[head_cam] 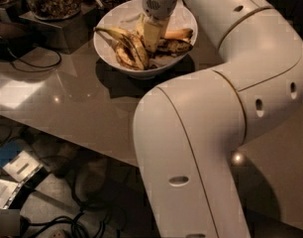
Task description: Pick banana from white bowl
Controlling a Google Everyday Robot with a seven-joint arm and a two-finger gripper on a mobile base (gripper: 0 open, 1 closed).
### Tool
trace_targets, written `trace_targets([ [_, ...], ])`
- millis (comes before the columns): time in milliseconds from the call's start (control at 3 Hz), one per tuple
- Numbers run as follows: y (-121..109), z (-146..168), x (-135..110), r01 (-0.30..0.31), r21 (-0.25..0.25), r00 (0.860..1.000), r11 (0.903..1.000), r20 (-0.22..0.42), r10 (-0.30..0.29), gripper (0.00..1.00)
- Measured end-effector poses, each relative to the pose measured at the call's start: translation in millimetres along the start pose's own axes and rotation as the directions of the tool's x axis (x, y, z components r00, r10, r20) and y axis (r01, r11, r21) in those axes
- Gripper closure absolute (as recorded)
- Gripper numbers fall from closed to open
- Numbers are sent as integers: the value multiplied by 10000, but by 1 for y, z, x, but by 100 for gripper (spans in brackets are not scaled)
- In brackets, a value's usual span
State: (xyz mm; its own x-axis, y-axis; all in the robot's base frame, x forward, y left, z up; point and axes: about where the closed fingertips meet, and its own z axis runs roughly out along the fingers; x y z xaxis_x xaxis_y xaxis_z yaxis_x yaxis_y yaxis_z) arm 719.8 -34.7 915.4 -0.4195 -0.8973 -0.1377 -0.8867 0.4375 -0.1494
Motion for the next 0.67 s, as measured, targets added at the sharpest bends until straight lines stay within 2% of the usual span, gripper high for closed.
trace_targets([
  [333, 0, 0, 0, -2, 3, 10000, 10000, 1, 2, 100],
  [667, -1, -21, 5, 127, 300, 9973, 9995, 723, -148, 100],
])
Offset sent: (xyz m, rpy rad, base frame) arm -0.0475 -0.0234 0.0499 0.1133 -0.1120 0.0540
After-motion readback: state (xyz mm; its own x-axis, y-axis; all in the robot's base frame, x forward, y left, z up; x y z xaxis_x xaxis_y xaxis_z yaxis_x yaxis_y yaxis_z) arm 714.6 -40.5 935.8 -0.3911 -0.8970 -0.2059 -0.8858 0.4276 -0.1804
